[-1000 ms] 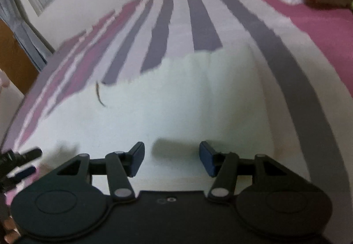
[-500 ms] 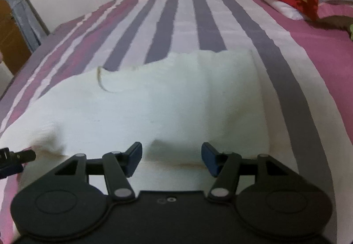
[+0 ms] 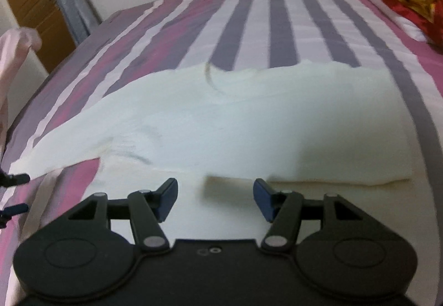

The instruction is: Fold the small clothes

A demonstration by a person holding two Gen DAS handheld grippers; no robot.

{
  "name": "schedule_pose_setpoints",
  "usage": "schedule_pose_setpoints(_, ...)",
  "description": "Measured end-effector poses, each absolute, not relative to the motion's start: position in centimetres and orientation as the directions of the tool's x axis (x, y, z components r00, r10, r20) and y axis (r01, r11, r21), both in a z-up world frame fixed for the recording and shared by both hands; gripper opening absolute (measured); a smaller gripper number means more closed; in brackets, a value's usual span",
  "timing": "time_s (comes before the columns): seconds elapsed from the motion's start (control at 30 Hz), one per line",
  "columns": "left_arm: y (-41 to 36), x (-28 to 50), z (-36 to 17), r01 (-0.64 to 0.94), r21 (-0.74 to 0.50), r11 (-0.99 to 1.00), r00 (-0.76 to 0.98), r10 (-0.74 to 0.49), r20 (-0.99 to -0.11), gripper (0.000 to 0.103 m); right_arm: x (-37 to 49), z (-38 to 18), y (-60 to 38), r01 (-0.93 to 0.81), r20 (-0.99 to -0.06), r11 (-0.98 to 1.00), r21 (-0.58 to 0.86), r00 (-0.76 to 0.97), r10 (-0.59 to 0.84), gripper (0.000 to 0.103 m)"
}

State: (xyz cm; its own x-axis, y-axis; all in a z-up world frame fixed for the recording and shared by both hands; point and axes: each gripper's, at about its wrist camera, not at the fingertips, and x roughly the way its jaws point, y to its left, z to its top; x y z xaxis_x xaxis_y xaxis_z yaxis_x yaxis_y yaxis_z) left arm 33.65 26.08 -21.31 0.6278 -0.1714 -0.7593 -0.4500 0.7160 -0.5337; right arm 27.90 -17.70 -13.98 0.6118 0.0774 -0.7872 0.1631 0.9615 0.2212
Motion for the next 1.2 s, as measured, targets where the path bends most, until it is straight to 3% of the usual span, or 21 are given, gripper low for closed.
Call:
schedule_pose_setpoints(0.53,33.3,37.7,-25.2,-0.529,-0.682,0.505,0.736,-0.126,-0.665,0.074,31.9,-14.9,-12.0,0.102,-0.786,0.972,0.214,0.608,0.109,0.06)
schedule_pose_setpoints(0.57,33.4,37.9,-25.4,-0.531,-0.691,0.491,0.745,-0.117,-0.656,0.061,32.1,-15.0,-11.9,0.103,-0.787,0.972,0.213,0.608,0.108,0.06)
schedule_pose_setpoints(0.6,33.6,38.2,-25.6,-0.534,-0.691,0.488,0.748,-0.109,-0.655,0.039,32.2,-15.1,-11.9,0.104,-0.787,0.971,0.213,0.607,0.108,0.06)
schedule_pose_setpoints(0.67,33.9,38.7,-26.7,-0.556,-0.697,0.453,0.743,-0.106,-0.661,0.014,32.5,-15.3,-11.8,0.106,-0.789,0.971,0.212,0.605,0.106,0.06)
schedule_pose_setpoints(0.7,33.9,38.8,-27.2,-0.564,-0.701,0.436,0.741,-0.106,-0.663,0.006,32.6,-15.4,-11.8,0.107,-0.79,0.972,0.209,0.605,0.103,0.06)
schedule_pose_setpoints(0.8,33.8,38.6,-27.4,-0.571,-0.717,0.399,0.754,-0.091,-0.65,0.005,32.6,-15.6,-12.0,0.106,-0.787,0.971,0.216,0.607,0.109,0.06)
schedule_pose_setpoints(0.97,31.7,39.1,-24.1,-0.526,-0.674,0.519,0.777,-0.029,-0.629,0.003,32.3,-15.3,-12.9,0.117,-0.776,0.968,0.22,0.623,0.101,0.06)
schedule_pose_setpoints(1.2,22.0,40.9,-16.4,-0.232,-0.598,0.767,0.835,-0.159,-0.527,0.003,31.5,-14.7,-15.4,0.149,-0.761,0.959,0.24,0.642,0.091,0.06)
